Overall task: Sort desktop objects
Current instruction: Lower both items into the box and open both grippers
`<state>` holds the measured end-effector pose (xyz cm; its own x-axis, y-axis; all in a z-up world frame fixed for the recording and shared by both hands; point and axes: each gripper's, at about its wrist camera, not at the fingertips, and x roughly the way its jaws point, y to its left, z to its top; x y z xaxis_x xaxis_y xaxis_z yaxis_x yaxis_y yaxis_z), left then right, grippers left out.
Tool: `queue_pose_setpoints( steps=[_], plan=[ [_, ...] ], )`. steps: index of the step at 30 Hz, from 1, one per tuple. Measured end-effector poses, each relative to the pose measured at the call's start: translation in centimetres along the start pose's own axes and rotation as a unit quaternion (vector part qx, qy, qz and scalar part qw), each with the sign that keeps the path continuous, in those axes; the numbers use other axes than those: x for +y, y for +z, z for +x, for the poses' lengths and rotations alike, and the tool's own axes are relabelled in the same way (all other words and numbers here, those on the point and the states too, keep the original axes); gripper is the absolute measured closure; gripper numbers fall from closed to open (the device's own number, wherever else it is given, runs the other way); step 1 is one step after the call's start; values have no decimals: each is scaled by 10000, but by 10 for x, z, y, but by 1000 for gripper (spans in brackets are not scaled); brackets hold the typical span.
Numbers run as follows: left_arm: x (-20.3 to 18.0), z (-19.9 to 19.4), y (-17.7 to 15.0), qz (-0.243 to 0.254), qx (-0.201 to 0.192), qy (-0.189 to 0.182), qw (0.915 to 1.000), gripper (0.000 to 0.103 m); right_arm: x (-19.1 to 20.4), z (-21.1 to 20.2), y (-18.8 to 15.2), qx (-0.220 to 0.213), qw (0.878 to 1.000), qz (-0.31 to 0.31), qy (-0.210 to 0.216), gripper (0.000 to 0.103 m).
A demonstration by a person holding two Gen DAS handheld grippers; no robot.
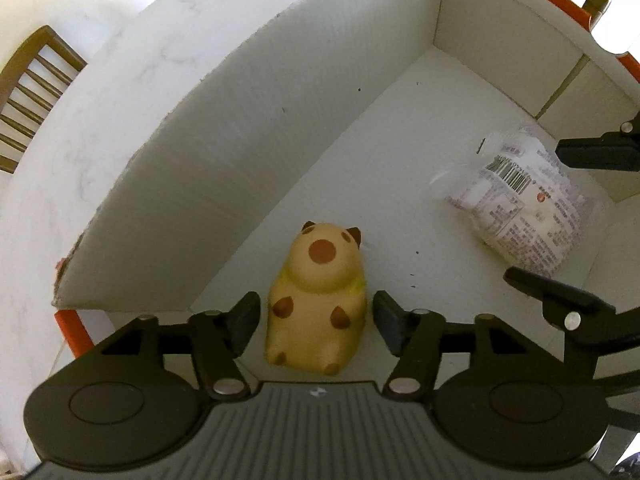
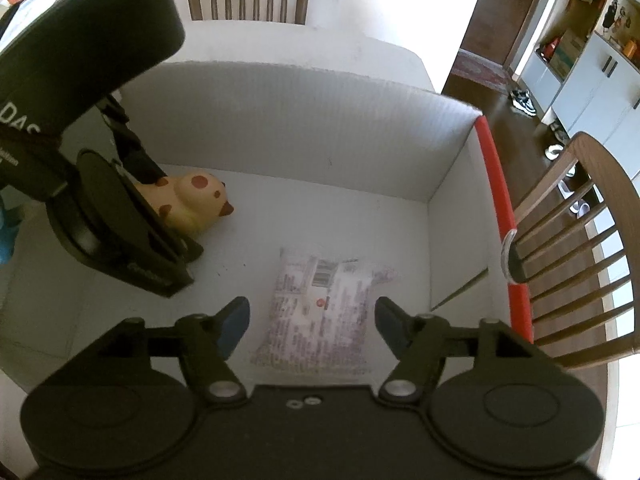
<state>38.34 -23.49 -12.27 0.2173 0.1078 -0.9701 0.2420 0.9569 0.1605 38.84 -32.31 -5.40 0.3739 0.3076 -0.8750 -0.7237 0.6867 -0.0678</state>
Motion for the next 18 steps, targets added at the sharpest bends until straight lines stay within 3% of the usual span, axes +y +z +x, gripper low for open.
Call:
queue_pose_setpoints(
  steps=[3, 14, 18],
  plan=[
    [3, -6, -7, -53, -93, -5, 9999, 36, 0, -4, -2, -52, 10000, 35, 25, 30],
    [18, -46, -32, -318, -666, -215, 9970, 36, 1, -30, -1, -353, 9993, -13, 121, 29],
    [3, -69, -45, -426, -940, -249, 9943, 36, 3, -42, -1, -473, 9987, 0, 194, 29]
  ],
)
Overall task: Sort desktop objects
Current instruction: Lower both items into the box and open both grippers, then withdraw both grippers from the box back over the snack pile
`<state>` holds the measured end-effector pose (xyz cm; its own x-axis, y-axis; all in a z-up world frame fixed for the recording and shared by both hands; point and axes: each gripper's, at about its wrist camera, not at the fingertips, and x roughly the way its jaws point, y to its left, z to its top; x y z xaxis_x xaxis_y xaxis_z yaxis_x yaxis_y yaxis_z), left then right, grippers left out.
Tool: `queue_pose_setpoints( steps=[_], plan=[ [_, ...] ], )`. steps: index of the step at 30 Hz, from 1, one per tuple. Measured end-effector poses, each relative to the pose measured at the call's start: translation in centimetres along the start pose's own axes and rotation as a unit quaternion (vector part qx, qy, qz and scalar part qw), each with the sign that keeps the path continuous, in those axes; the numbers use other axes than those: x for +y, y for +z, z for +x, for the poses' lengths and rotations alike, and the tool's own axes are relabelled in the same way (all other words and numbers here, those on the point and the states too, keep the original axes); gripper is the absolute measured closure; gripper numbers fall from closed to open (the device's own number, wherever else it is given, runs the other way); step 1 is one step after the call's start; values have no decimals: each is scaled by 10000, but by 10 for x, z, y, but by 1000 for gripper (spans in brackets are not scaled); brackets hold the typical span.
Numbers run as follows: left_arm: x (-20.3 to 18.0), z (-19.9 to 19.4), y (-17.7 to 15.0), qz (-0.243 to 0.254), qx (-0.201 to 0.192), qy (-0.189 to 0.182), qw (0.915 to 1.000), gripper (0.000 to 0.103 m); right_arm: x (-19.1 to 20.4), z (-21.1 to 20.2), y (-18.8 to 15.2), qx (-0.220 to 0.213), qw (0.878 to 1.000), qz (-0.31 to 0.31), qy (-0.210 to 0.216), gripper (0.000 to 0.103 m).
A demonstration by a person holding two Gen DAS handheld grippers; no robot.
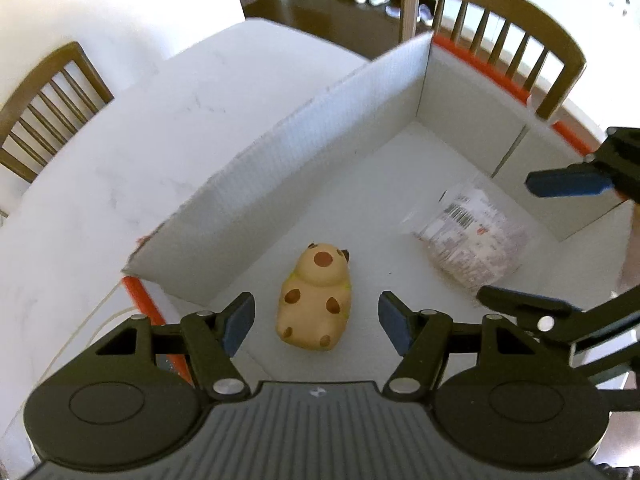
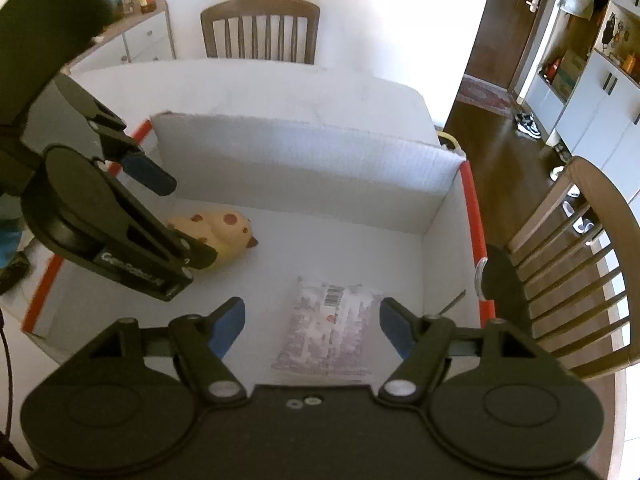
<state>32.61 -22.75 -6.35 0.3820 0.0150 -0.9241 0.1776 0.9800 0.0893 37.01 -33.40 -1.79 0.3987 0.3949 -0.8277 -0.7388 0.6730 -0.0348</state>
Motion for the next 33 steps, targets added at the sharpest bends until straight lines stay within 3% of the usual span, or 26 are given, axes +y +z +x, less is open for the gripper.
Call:
queue_pose_setpoints(
  steps=[4, 6, 9, 19, 33],
  plan=[
    [4, -20, -7, -155, -352, 17, 9993, 36, 4, -11, 1, -145, 9999, -33, 45, 29],
    [13, -23, 23, -275, -558, 70, 9980, 36, 6, -19, 2, -246, 9997, -49, 72, 28],
    [18, -39, 18, -462, -800, 110, 9957, 36, 9, -27, 2, -392, 9992, -52, 48, 26],
    [27, -94, -31, -897, -1420, 425, 9849, 36, 25, -50, 0, -766, 9969, 24, 185, 26],
    [65, -126, -99, -1364, -1908, 528, 9707, 36, 79, -81, 7, -1364, 9901, 118, 297, 14]
  ],
)
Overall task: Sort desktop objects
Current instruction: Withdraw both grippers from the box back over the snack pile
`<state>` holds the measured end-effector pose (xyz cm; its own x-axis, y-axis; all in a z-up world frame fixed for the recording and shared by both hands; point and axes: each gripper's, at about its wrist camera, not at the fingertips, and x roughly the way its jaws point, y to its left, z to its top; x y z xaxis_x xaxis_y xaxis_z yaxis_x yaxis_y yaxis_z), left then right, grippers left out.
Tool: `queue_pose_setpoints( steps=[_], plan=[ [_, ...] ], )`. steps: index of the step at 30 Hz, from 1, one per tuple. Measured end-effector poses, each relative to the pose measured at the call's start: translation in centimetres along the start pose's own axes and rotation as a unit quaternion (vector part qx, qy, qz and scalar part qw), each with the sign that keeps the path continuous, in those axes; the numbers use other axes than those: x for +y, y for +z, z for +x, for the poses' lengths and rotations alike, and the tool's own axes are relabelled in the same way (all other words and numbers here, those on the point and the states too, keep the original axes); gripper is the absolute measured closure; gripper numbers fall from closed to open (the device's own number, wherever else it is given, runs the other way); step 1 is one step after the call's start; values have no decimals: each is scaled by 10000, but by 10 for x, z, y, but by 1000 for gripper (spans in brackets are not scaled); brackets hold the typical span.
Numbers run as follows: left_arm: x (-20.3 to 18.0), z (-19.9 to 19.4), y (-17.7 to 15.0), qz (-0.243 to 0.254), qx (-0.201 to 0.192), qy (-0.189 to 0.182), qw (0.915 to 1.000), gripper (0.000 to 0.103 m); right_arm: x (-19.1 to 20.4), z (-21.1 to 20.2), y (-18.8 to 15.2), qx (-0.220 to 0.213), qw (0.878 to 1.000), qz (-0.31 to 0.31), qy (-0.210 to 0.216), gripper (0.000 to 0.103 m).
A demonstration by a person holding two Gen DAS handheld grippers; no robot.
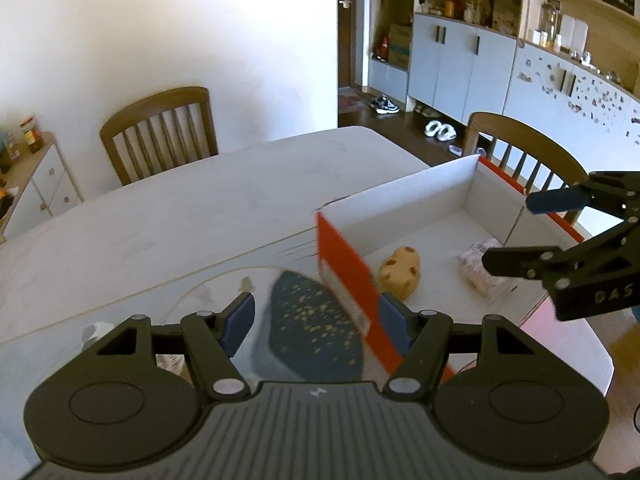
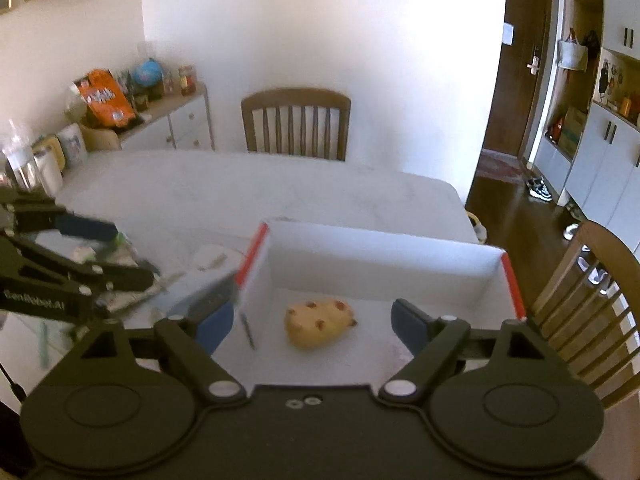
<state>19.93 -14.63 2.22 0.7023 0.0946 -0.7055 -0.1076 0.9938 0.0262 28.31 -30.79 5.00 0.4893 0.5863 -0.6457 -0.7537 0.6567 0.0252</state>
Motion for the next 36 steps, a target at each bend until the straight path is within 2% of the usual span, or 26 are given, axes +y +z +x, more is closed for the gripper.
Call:
queue_pose_setpoints(
  steps=[8, 14, 17, 24, 27, 32, 36],
  plan=[
    [41, -24, -29, -16, -76, 5, 10000, 36, 43, -4, 2, -360, 9986, 361, 101, 2],
    [73, -39, -54, -32, -90, -10, 10000, 35, 81, -8, -1, -626, 9967, 466, 230, 0],
    [89, -47, -66, -30, -119, 17, 9999, 31, 96, -7, -3, -618, 9961, 572, 251, 0],
    [125, -60, -91, -80, -122, -10, 9999, 30, 133, -3, -8, -607, 9962, 581, 207, 0],
    [135, -64, -99, -66, -148, -38, 9999, 24, 145, 0, -10, -552, 9966, 577, 189, 0],
    [147, -65, -110, -64, -121, -146, 9998, 24, 166, 6, -14, -470, 9973, 542, 143, 0],
    [157, -63, -120, -81, -104, -272, 9995, 14, 182, 13, -19, -401, 9980, 492, 72, 0]
  ],
)
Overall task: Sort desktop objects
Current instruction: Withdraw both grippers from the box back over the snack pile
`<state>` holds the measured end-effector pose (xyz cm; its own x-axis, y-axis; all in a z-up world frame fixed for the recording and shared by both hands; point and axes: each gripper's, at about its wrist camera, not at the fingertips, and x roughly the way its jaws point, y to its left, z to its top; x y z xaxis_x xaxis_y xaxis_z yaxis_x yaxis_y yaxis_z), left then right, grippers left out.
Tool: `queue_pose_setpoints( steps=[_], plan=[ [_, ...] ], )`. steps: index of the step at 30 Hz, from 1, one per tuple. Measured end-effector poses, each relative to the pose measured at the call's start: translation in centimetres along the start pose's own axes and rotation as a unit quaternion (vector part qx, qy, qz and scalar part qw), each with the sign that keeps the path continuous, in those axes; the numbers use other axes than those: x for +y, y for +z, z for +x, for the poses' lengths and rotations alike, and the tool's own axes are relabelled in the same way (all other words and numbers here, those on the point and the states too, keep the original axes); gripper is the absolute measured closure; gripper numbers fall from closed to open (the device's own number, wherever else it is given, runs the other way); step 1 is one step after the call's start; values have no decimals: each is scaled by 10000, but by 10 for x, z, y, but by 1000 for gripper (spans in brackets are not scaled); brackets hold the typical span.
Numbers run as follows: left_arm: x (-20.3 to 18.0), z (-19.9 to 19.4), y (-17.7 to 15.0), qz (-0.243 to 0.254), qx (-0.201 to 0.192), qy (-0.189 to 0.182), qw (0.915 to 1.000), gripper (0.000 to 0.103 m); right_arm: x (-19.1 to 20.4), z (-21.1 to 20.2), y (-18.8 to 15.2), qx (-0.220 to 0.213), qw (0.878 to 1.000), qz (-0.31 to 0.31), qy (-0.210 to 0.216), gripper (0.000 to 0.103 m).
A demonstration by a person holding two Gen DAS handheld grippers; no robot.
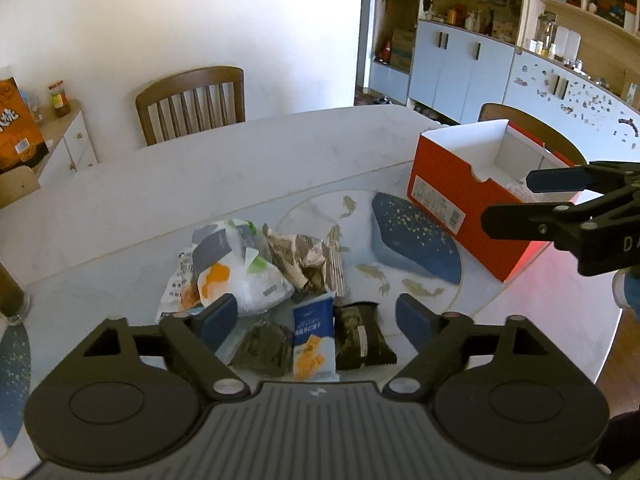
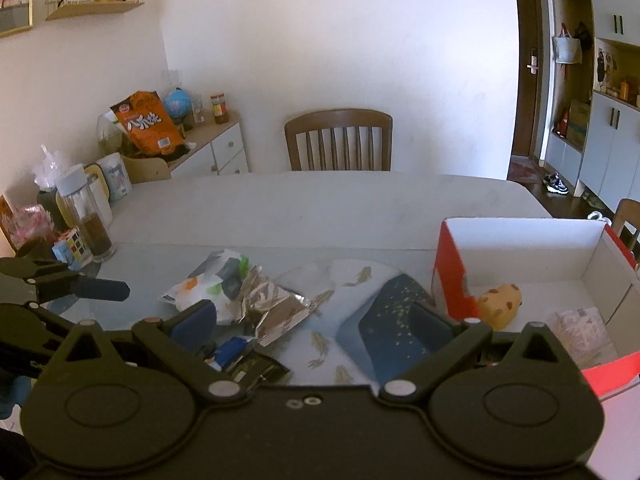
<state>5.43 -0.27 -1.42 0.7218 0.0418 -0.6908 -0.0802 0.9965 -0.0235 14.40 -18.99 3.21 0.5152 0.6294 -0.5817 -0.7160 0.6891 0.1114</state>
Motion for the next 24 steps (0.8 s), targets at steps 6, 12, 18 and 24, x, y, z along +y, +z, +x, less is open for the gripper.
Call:
queue_pose_setpoints(
  steps=[6, 12, 18, 24],
  plan=[
    [19, 6, -15, -2, 53, -7, 10000, 8, 21, 13, -9, 107, 9998, -59, -133, 0],
    [43, 21, -31, 29, 178, -90, 9998, 8, 40, 29, -19, 226, 9993, -95, -285, 0],
    [55, 38, -41, 228, 233, -184, 9993, 8, 52, 48, -30, 403, 9982, -43, -446, 1],
    [66, 58, -46, 332, 269, -201, 9989, 8, 58, 68, -38, 594, 9964, -19, -599, 2]
  ],
)
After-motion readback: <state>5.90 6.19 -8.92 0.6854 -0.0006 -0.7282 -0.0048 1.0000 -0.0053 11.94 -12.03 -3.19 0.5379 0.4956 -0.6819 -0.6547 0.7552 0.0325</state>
